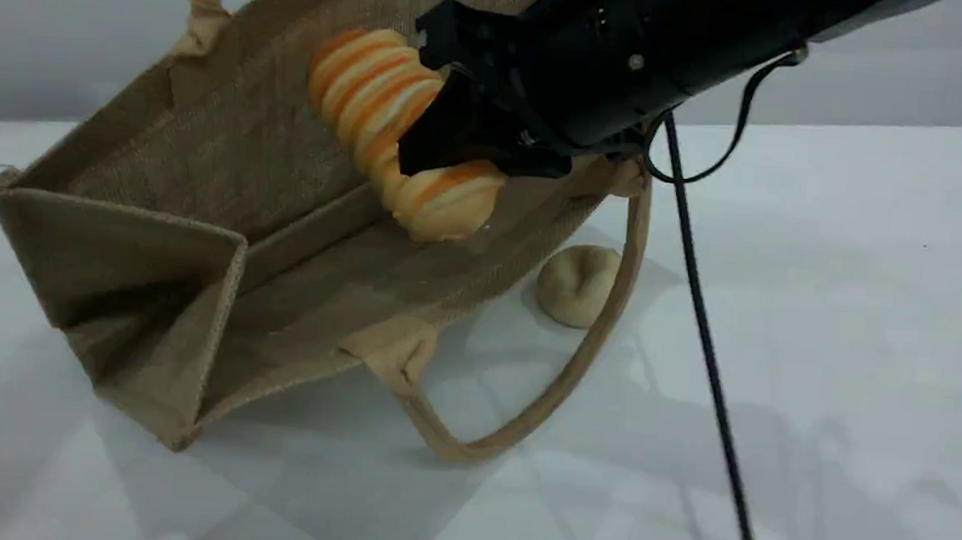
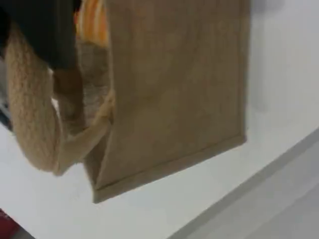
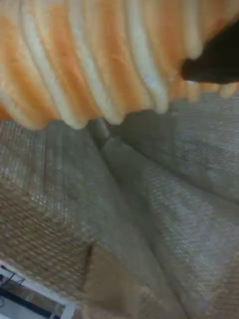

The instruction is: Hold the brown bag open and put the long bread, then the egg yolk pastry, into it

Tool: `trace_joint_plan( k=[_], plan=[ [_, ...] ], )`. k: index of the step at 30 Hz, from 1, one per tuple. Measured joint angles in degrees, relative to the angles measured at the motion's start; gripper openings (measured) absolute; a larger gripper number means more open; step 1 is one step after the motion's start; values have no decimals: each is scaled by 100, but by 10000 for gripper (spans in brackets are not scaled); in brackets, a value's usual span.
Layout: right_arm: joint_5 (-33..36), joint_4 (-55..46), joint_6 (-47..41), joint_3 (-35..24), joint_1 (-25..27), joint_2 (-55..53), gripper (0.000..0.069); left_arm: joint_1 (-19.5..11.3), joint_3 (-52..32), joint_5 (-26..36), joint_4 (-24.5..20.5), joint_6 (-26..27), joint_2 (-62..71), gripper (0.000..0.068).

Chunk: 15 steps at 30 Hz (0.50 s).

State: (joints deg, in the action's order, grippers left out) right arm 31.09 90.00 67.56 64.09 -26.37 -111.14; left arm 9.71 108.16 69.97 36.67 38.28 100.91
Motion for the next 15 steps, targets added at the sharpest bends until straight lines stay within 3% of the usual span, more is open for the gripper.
trace_joint_plan(
  k=[3,8,10,12,15],
  plan=[
    [-54,1,28,67,0,0,222,80,0,-16,-19,29,0,84],
    [-177,-15,170,94,5,0,496,86,0,-5,-24,44,0,83],
    [-139,-17,170,94,5,0,574,86,0,2,-24,44,0,83],
    [-98,-18,170,94,5,0,614,86,0,2,-24,44,0,83],
    [-98,-18,174,94,5,13,612,86,0,2,-24,44,0,83]
  ],
)
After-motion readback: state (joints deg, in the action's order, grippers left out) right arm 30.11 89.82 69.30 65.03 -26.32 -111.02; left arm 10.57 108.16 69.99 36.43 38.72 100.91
